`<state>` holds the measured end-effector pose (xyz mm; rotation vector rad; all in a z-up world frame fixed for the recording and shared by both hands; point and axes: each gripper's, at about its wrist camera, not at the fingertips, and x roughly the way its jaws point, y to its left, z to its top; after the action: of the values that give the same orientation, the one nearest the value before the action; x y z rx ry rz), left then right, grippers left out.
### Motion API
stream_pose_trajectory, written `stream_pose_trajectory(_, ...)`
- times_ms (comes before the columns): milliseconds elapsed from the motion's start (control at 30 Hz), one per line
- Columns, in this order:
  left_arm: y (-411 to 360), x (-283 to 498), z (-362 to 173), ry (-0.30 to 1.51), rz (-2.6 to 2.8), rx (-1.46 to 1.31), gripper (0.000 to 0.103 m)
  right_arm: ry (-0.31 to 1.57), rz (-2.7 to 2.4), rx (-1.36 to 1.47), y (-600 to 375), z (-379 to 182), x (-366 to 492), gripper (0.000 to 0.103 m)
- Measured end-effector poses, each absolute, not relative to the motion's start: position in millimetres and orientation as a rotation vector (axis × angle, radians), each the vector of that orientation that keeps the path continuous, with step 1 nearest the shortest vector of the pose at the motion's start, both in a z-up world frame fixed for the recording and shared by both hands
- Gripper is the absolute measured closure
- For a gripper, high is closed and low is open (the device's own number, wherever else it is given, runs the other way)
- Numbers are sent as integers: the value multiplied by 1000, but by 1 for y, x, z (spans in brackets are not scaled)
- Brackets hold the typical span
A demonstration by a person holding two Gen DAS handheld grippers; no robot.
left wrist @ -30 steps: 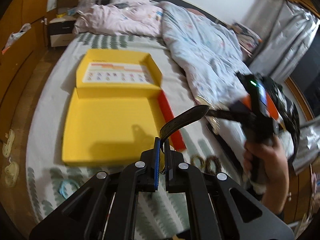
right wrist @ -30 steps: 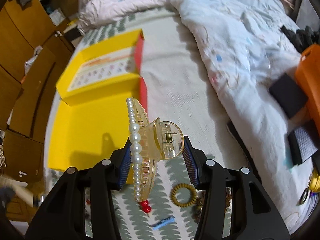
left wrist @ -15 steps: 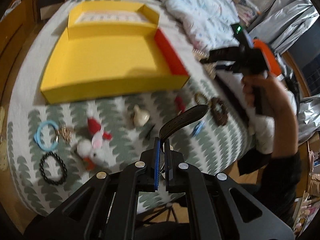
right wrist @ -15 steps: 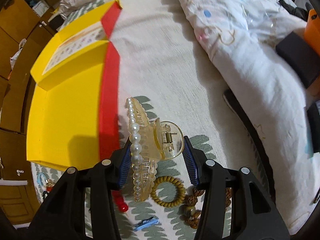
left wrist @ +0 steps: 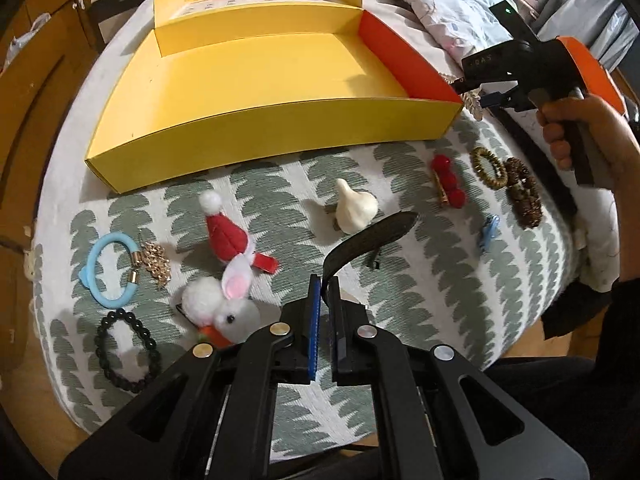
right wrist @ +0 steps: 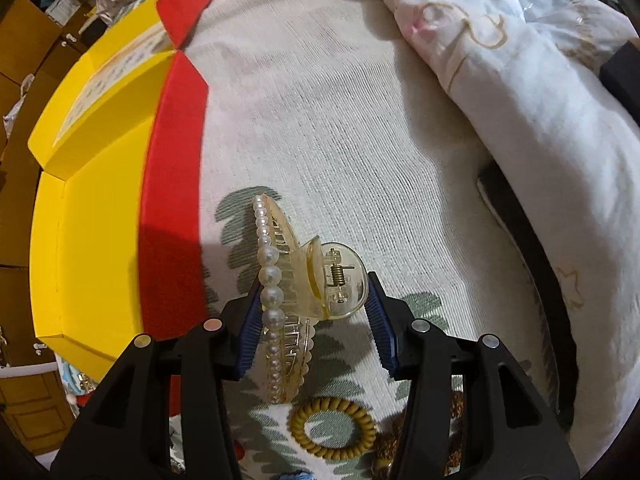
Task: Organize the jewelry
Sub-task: 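Lift both held pieces out of the box, lower onto the bed, open both tools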
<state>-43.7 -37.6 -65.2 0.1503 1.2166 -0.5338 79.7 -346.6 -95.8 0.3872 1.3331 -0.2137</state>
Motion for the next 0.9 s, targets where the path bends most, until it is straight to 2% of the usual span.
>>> stream_pose_trajectory(367, -40, -45, -63, 1194, -535, 170, 96, 1372, -211, 326, -336, -105, 92, 51)
stream_pose_trajectory(433, -40, -48, -58, 1178, -537, 171, 88, 1370, -218, 316, -334, -101, 90, 50)
stream_pose_trajectory(500, -39, -50, -52, 1150, -530, 176, 83, 1359, -234, 300, -332, -93, 87, 45)
stream_pose_trajectory(567, -39, -51, -48, 1132, -526, 173, 71, 1347, -247, 284, -331, -87, 83, 36)
stream_pose_trajectory(633, -37, -53, -42, 1108, -518, 167, 54, 1339, -255, 256, -326, -83, 77, 29)
stream_pose_trajectory(767, -33, -57, -30, 1043, -486, 168, 43, 1328, -258, 214, -316, -70, 66, 27)
stream_pose_trajectory(833, -29, -61, -22, 1001, -462, 165, 34, 1319, -263, 179, -308, -61, 58, 25)
stream_pose_trajectory(900, -22, -66, -14, 944, -412, 166, 27, 1307, -263, 145, -302, -52, 52, 18)
